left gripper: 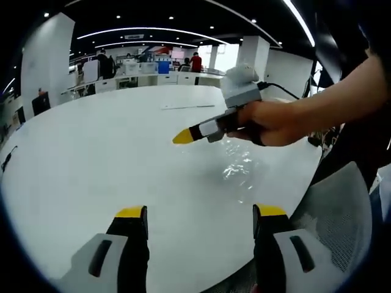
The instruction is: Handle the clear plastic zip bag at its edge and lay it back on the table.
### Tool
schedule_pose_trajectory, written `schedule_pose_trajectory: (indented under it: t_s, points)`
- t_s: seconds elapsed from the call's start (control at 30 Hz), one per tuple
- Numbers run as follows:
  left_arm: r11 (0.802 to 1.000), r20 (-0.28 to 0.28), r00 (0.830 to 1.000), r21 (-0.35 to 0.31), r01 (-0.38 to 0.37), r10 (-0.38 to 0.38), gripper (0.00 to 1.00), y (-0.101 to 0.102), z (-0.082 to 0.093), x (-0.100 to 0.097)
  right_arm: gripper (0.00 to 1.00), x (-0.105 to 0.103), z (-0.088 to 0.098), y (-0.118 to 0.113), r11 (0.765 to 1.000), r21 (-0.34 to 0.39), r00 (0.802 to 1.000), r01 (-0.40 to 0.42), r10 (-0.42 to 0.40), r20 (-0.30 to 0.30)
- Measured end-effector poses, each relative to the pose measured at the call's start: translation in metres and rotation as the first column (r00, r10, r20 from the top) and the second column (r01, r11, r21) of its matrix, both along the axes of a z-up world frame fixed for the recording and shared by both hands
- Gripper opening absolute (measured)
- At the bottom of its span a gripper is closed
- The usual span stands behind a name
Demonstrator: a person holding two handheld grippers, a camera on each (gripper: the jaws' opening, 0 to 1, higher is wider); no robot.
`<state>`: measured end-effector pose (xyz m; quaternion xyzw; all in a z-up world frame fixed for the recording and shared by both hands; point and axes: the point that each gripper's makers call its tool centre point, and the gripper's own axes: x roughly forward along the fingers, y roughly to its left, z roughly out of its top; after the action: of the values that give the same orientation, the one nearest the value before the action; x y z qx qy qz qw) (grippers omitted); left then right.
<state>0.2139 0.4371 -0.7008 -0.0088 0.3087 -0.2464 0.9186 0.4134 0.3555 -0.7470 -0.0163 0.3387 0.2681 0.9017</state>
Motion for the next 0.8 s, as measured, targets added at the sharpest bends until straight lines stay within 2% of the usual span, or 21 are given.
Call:
schedule_pose_trajectory:
  t_s: [0.1,0.23,0.57,0.73,0.8]
  points:
    - [1.000,-0.002,1.000,0.000,-0.002,0.002,0.69,0.001,-0.001,0.000,0.79,0.008,-0.006,0.001,0.999,-0.034,1.000,-0.013,0.013,0.009]
    - [1.000,-0.006,1.000,-0.001,-0.007,0.007,0.69,0.001,-0.001,0.000,0.76,0.020,-0.008,0.005,0.999,-0.044,0.999,-0.022,0.023,0.022]
    - [1.000,-0.014,1.000,0.003,0.004,-0.004,0.69,-0.002,-0.002,-0.002,0.73,0.037,-0.021,-0.001,0.997,-0.075,1.000,-0.009,0.009,-0.002]
    - [1.000,-0.020,1.000,0.005,0.007,-0.007,0.69,-0.004,-0.001,-0.004,0.72,0.031,-0.022,0.000,0.996,-0.086,1.000,-0.015,0.014,-0.015]
    - [1.000,-0.022,1.000,0.005,0.007,-0.007,0.69,-0.005,0.000,-0.004,0.72,0.032,-0.022,0.000,0.995,-0.102,1.000,-0.015,0.016,0.006]
